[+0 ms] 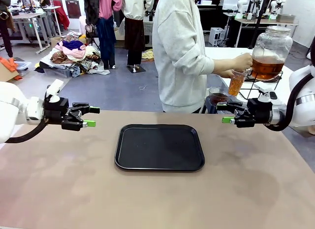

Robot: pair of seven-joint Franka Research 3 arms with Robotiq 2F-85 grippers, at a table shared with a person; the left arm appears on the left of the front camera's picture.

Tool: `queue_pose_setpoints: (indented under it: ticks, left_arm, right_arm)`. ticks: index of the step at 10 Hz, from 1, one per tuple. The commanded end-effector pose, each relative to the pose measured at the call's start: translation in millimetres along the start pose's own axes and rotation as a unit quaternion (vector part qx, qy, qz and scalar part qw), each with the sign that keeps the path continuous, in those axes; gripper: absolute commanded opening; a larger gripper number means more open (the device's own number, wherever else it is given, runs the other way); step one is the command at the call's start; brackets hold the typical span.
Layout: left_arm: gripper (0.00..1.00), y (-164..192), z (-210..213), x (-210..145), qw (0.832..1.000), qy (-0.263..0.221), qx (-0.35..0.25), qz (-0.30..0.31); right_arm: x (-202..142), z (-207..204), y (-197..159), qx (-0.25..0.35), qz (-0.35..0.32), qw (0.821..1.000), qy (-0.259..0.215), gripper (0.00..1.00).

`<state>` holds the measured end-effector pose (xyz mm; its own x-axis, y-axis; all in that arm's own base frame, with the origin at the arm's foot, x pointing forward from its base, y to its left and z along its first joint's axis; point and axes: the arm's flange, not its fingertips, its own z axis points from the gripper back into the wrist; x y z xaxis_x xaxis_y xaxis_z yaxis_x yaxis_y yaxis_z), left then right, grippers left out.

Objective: Pour the drink into the iced cup.
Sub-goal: Open the gripper to release the iced cup you were holding.

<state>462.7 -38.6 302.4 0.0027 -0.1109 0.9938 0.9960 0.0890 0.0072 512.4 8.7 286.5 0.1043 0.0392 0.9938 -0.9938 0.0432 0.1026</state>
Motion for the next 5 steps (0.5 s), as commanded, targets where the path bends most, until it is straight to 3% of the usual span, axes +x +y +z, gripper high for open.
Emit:
queue_pose_setpoints:
  ticks: [1, 5]
  left_arm:
    - [1.0, 0.5, -0.8, 2.4, 1.0, -0.004, 0.001, -0.001]
    - [1.0, 0.5, -0.8, 2.4, 1.0, -0.004, 0.001, -0.001]
  right_arm:
    - [1.8, 0.2, -0.3, 0.0, 0.002, 1.0, 0.0, 1.0]
    - [1.8, 0.2, -0.3, 0.0, 0.002, 1.0, 0.0, 1.0]
